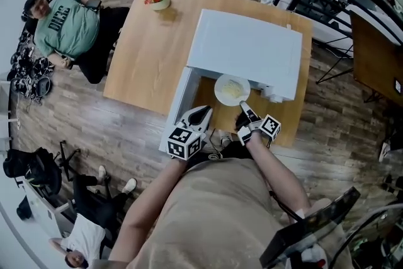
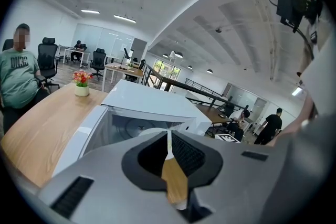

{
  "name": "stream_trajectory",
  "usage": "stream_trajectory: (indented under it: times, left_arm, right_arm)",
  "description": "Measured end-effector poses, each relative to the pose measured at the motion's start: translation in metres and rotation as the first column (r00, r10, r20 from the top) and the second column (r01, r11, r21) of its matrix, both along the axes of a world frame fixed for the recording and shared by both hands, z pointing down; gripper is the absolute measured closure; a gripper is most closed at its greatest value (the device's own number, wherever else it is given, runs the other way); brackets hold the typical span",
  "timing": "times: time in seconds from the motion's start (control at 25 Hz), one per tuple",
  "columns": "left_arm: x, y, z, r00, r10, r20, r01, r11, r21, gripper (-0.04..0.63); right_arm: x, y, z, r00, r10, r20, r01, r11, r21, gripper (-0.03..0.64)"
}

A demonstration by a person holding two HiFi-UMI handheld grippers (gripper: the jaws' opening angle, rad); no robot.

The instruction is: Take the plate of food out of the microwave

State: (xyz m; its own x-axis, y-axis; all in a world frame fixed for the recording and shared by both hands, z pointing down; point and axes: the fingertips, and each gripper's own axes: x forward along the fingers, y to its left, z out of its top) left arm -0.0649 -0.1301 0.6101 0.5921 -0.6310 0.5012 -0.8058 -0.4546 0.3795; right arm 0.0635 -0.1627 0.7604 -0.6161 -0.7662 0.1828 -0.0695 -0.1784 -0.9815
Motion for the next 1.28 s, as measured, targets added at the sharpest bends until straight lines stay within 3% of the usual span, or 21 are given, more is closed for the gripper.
stream_trajectory:
  times: [0.76,1.28]
  left_arm:
    - [-0.006,0.011,0.011,0.999,-0.025,-0.036,0.025,1.0,-0.002,0.589]
    - [-0.007,0.02,0.026,0.999,0.018,-0.03,-0.018,1.0,-0.021,0.589]
  right_arm:
    - [0.017,0.056,-0.058,0.995,-0.079,0.065,0.072,0.992,0.104,0.603]
    - [0.022,0.086,-0.079,0.993,-0.105,0.059,0.093,0.981,0.169,0.603]
